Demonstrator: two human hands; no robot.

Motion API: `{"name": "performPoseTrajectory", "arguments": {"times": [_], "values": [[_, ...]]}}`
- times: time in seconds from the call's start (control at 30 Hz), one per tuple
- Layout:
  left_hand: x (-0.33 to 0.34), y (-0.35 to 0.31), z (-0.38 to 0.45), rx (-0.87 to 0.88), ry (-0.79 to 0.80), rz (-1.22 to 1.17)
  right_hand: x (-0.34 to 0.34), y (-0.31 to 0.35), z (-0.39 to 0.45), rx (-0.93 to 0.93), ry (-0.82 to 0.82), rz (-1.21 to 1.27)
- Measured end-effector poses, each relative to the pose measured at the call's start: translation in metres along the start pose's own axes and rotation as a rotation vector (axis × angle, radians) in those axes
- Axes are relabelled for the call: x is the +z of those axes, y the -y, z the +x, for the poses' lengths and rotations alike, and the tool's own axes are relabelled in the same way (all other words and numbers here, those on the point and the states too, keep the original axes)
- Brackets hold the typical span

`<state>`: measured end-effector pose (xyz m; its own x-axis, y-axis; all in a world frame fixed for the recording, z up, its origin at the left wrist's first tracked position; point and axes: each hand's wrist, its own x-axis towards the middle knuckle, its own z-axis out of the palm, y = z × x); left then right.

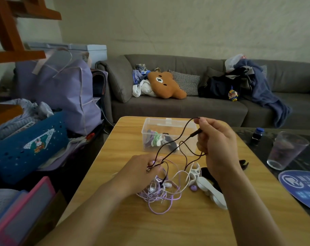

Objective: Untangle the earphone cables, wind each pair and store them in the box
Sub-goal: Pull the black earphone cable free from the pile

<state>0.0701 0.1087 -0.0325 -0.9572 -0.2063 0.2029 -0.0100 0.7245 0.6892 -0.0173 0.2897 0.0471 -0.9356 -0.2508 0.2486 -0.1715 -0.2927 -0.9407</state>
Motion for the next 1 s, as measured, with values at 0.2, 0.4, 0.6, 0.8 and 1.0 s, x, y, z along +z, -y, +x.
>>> {"name": "performPoseTrajectory", "arguments": {"times": [0.2,0.4,0.6,0.8,1.0], "values": [[-0.001,-0.006,0.001,0.063,-0.001,-0.081,-0.001,-0.008,0.005,0.106,-0.105,0.194],[-0.002,-0.002,0.002,0.145,-0.188,-0.140,-0.016,-0.013,0.012,0.156,-0.033,-0.013],[-0.006,-0.002,0.001,0.010,-0.239,-0.334,-0.025,-0.003,0.001,0.083,0.490,-0.581],[-0.010,-0.006,0.003,-0.089,-0.334,-0.371,-0.011,-0.013,-0.003,0.050,0.411,-0.431],[-0.008,0.002,0.007,-0.071,-0.285,-0.100,0.005,-0.011,-0.005,0.141,0.263,0.053]]}}
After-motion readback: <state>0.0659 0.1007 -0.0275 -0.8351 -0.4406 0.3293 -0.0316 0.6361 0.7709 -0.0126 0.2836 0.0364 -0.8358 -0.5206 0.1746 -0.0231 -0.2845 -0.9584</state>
